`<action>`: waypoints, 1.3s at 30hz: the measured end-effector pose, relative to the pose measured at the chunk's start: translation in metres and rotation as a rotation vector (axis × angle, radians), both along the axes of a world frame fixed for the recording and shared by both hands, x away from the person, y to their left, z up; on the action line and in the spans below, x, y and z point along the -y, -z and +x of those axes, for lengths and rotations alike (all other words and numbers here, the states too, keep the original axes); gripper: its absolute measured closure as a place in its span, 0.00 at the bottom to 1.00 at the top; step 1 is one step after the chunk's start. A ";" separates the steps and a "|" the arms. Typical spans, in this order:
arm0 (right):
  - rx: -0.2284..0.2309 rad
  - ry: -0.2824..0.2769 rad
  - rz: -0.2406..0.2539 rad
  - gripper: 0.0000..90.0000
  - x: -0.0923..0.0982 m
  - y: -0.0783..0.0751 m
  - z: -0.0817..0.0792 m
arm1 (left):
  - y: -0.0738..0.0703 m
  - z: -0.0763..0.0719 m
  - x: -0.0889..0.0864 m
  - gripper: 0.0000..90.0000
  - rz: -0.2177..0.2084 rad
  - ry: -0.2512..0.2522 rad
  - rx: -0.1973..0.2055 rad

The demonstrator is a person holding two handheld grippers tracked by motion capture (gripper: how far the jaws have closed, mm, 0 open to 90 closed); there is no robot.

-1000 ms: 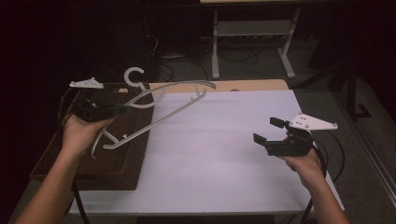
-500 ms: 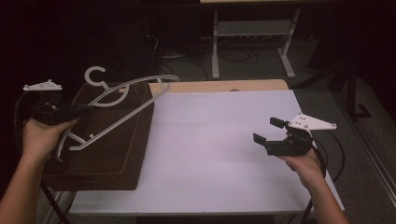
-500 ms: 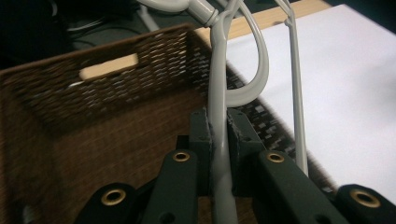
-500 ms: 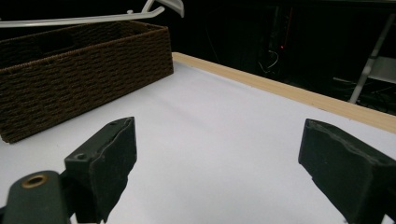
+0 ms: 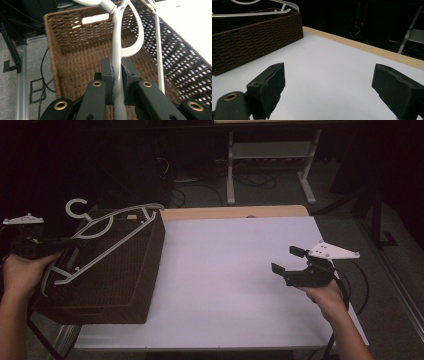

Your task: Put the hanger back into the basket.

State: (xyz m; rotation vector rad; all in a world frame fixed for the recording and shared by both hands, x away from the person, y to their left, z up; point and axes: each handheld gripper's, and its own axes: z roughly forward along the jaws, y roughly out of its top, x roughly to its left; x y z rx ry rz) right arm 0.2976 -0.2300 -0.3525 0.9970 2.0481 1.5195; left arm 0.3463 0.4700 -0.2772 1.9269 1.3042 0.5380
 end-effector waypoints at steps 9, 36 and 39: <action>-0.001 0.001 -0.008 0.12 0.000 0.001 0.001 | 0.009 -0.003 -0.020 0.92 0.014 -0.036 -0.017; 0.006 0.001 -0.008 0.12 0.000 0.000 0.001 | 0.017 -0.002 0.003 0.46 -0.129 0.041 0.050; 0.003 0.001 0.000 0.12 0.001 -0.001 0.001 | 0.010 -0.005 0.017 0.40 -0.142 0.056 0.095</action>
